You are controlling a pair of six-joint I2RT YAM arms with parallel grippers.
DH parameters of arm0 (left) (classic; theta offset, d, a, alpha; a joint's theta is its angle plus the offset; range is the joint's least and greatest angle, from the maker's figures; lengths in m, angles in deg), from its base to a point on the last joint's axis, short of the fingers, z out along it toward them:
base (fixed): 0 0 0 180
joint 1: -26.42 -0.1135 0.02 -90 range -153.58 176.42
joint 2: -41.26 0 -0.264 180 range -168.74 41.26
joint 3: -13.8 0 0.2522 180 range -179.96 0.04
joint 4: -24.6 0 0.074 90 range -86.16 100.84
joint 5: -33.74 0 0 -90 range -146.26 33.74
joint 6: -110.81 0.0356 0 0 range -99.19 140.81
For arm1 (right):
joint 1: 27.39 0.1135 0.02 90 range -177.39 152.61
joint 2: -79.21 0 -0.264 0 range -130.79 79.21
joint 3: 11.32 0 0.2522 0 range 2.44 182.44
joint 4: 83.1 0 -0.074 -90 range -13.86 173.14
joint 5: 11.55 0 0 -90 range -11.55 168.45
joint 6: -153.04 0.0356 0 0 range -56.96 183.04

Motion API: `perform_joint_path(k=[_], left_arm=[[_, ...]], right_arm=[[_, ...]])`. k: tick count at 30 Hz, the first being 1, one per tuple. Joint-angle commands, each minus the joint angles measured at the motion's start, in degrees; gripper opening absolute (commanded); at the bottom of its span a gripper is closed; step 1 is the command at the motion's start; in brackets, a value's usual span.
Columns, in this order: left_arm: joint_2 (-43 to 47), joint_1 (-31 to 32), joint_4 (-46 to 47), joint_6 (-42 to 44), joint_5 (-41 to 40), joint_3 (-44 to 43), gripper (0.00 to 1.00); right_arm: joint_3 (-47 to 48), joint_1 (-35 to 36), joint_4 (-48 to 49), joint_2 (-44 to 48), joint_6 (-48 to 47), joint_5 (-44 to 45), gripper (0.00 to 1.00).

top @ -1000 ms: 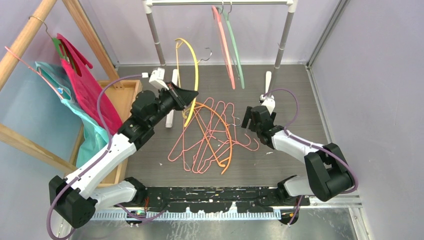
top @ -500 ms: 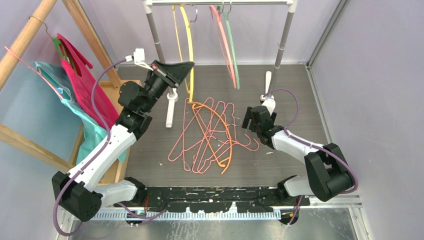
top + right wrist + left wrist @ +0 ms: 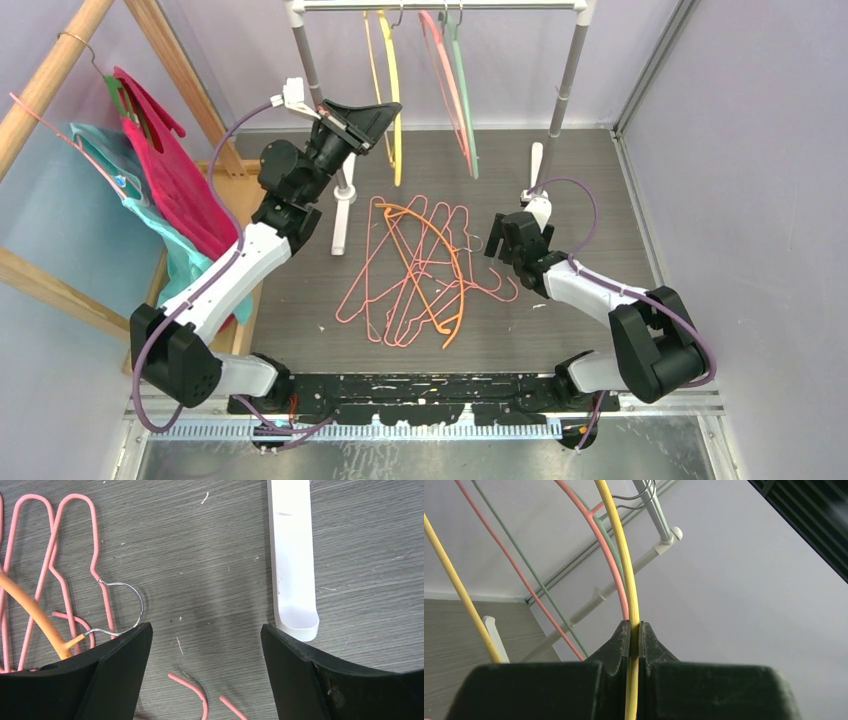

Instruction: Organize the hangers

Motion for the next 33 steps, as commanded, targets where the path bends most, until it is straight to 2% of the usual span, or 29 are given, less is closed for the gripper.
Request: perform_joint_path(k=[1, 17, 26, 28, 31, 33], left_arm=[[-1.42, -0.41, 6.5, -2.23, -0.77, -5.42, 0.0], [-9.64, -0.33, -7.43, -6.69, 2.41, -14.83, 0.0], [-14.0, -0.25, -9.81, -6.86, 7.39, -16.79, 0.01], [-13.71, -0.33, -10.99, -5.62, 7.98, -16.7, 0.09], [-12.62, -0.28, -11.78, -3.25, 8.32, -15.76, 0.32], [-11.54, -0.33, -11.97, -1.53, 8.56, -15.21, 0.53]], right_arm=[[1.78, 0.17, 0.81, 1.93, -0.16, 1.6, 0.86], [1.75, 0.18, 1.49, 0.29, -0.27, 1.57, 0.86], [1.67, 0.17, 1.8, -0.35, -0.37, 1.87, 0.86], [1.63, 0.14, 1.84, -0.33, -0.31, 2.04, 0.87], [1.54, 0.18, 1.99, -0.39, -0.23, 2.2, 0.88], [1.46, 0.15, 1.98, -0.47, -0.17, 2.08, 0.89]])
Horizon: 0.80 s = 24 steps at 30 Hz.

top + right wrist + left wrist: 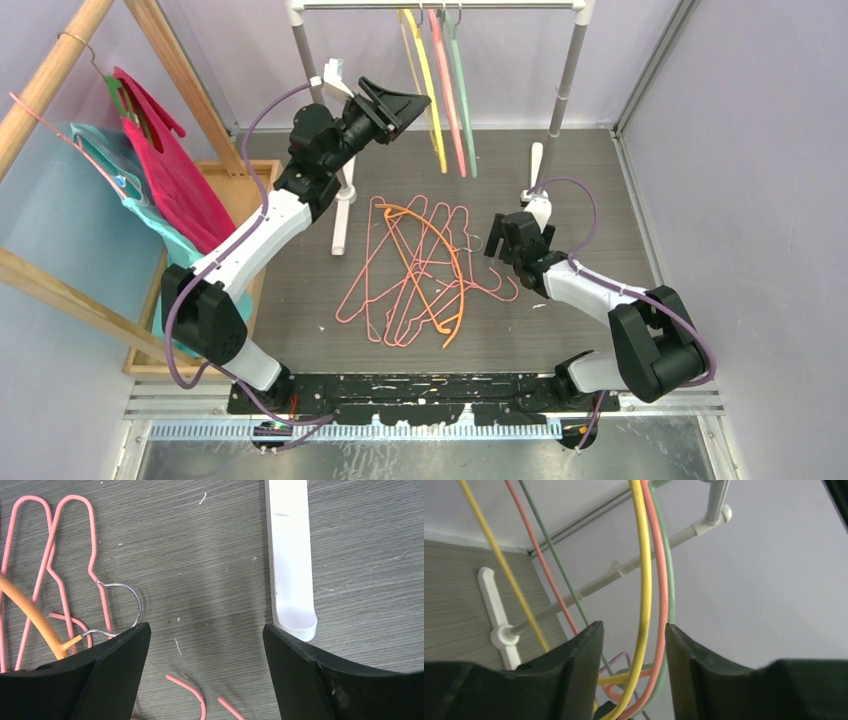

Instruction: Organize the hangers

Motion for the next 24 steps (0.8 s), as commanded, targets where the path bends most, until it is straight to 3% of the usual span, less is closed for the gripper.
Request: perform_joint_path(k=[1, 6, 8, 20, 24], left_arm=[[2.82, -0.21, -0.55, 4.9, 2.71, -0.39, 0.6], [6.82, -0.54, -1.25, 9.88, 3.08, 1.77, 0.91], [8.93, -0.74, -3.21, 12.9, 2.74, 3.36, 0.99], [21.1, -0.52, -16.53, 30.47, -0.46, 26.34, 0.98], [21.37, 3.57, -19.47, 34.07, -5.19, 32.25, 0.98]], right_arm=[[1.53, 0.14, 1.85, -0.16, -0.04, 1.7, 0.9], [1.18, 0.21, 1.82, 0.59, 0.11, 2.11, 0.97], [1.05, 0.14, 1.86, 0.8, 0.09, 2.19, 0.98], [1.19, 0.19, 1.71, 1.27, 0.72, 1.41, 1.0], [1.32, 0.15, 1.56, 1.36, 0.73, 1.19, 1.0]])
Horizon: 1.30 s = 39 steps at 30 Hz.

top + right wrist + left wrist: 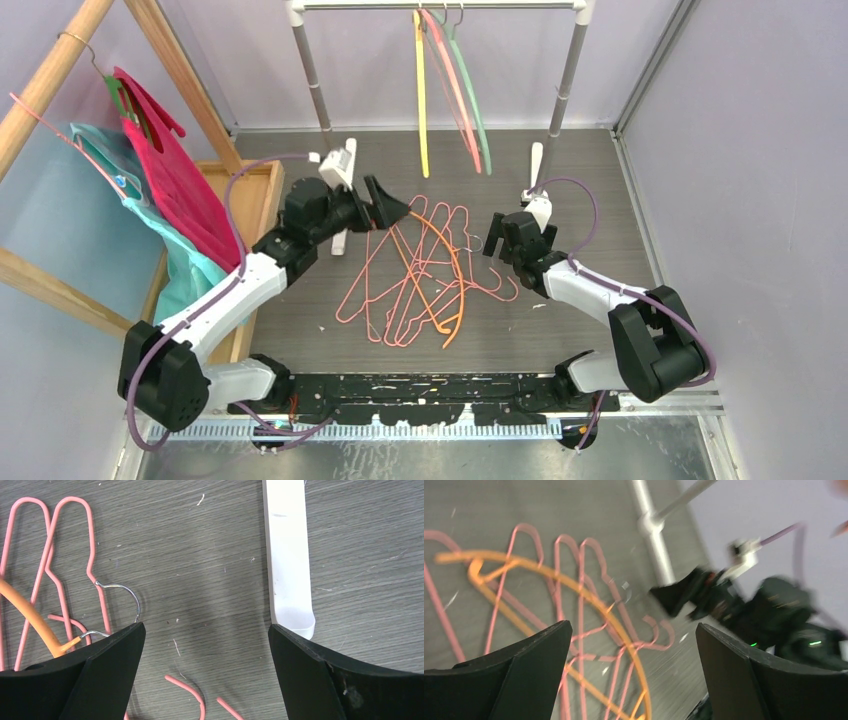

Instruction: Organize the hangers

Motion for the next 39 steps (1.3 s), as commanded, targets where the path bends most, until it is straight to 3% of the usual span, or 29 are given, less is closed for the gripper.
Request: perform_joint_path(k=[1, 6, 14, 24, 31, 39], left_arm=[[0.62, 5.88, -4.42, 7.75, -7.36, 4.5, 0.98], [-3.13, 21.31, -8.61, 9.67, -23.45, 4.11, 0.97], [-12.44, 35.17, -12.3, 4.86, -37.03, -0.29, 0.83], [-25.19, 40.32, -11.09, 3.09, -42.23, -7.87, 0.69], [-34.51, 40.76, -12.8, 2.28, -43.83, -13.1, 0.68], [-38.79, 40.76, -14.56, 2.18, -45.13, -15.39, 0.65]], right_arm=[[1.43, 0.2, 1.6, 1.34, 0.65, 0.65, 1.0], [1.67, 0.23, 0.97, 1.63, 1.06, 0.96, 1.0], [1.89, 0.19, -1.08, 3.46, 1.01, 3.09, 1.0], [1.84, -0.4, -1.91, 5.63, 1.44, 3.98, 1.0], [0.22, -2.45, -1.71, 7.06, 1.49, 3.21, 1.0], [-1.31, -3.89, -0.73, 7.37, 1.75, 1.96, 1.0]])
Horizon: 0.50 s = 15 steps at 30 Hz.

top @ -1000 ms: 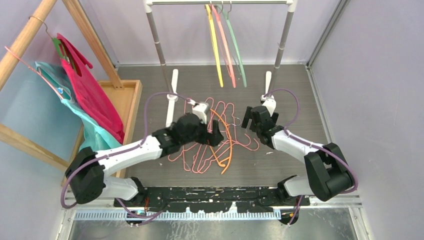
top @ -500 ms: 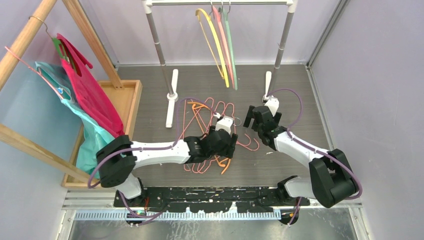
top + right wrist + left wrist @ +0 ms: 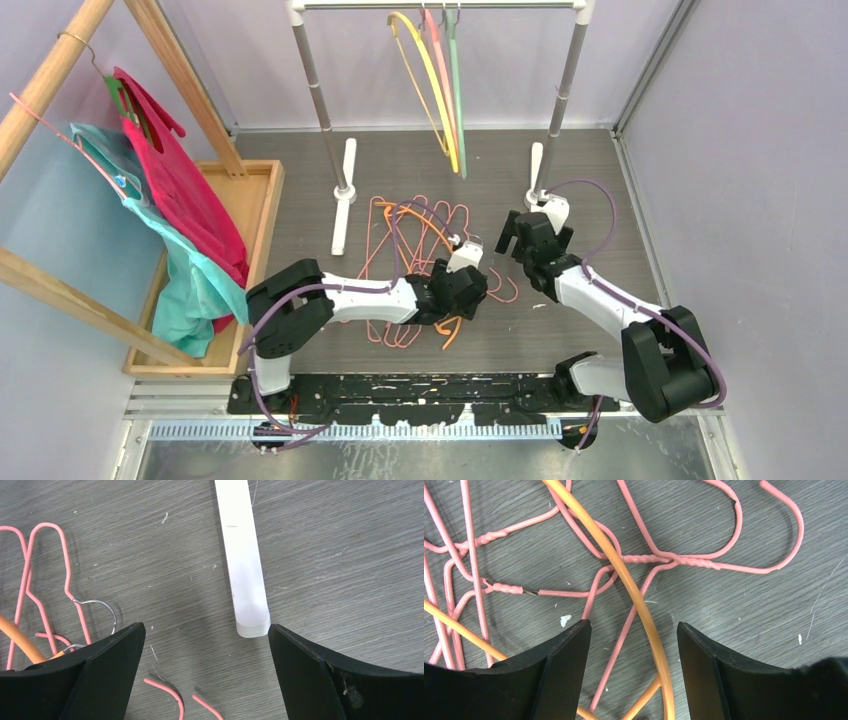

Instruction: Organize the hangers

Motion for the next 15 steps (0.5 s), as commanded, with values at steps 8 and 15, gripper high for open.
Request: perform_joint_path(k=[8, 15], left_arm=[[-2.46, 0.24, -0.8, -0.61, -2.95, -2.29, 0.41], [-1.77, 0.24, -0.72, -0.56, -3.16, -0.76, 0.17]], right_arm=[[-0.74, -0.82, 3.03, 1.72, 1.17, -0.68, 1.0], [-0.85, -0.81, 3.37, 1.61, 1.15, -0.94, 1.0]])
